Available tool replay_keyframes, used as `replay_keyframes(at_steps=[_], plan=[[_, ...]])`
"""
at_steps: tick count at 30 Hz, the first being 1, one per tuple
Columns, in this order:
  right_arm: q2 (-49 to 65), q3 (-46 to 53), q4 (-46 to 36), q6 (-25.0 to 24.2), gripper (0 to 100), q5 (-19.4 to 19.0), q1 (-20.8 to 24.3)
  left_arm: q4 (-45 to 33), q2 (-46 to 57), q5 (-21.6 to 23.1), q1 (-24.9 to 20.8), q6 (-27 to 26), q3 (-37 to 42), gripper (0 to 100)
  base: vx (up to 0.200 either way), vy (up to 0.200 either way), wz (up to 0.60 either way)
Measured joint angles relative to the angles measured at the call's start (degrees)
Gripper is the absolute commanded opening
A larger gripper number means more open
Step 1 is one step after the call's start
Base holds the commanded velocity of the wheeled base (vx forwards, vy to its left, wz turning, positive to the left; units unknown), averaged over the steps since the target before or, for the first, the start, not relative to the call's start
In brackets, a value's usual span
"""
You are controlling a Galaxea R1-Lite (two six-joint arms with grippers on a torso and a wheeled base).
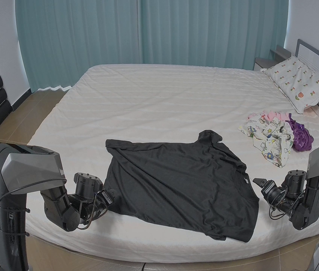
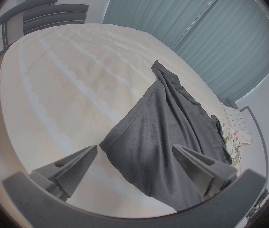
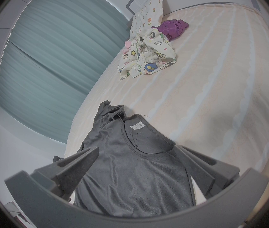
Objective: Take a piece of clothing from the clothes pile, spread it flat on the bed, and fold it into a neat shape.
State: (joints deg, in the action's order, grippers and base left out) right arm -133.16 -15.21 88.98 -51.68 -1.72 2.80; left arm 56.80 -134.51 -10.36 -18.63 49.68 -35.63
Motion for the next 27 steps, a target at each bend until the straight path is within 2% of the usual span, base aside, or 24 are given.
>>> replay_keyframes(at_steps=[2, 3, 14, 24, 27], plan=[[0.02, 0.0, 0.0, 0.0, 100, -0.02, 0.0, 0.02, -0.66, -1.01, 0.0, -0.3, -0.66, 100, 0.0, 0.0, 0.0], [0.02, 0.0, -0.02, 0.0, 100, -0.02, 0.02, 0.07, -0.94, -1.65, 0.0, -0.5, -1.0, 0, 0.0, 0.0, 0.0], [0.05, 0.06, 0.0, -0.02, 100, -0.02, 0.11, -0.09, -2.89, -3.51, 0.0, -1.89, -0.61, 0, 0.0, 0.0, 0.0], [-0.05, 0.59, 0.0, 0.06, 100, -0.06, 0.06, -0.13, 1.4, -3.67, 0.39, -5.67, 11.3, 0, 0.0, 0.0, 0.0], [-0.02, 0.76, 0.0, 0.13, 100, -0.09, 0.06, -0.59, 3.23, -3.67, 0.77, -8.48, 14.77, 0, 0.0, 0.0, 0.0]])
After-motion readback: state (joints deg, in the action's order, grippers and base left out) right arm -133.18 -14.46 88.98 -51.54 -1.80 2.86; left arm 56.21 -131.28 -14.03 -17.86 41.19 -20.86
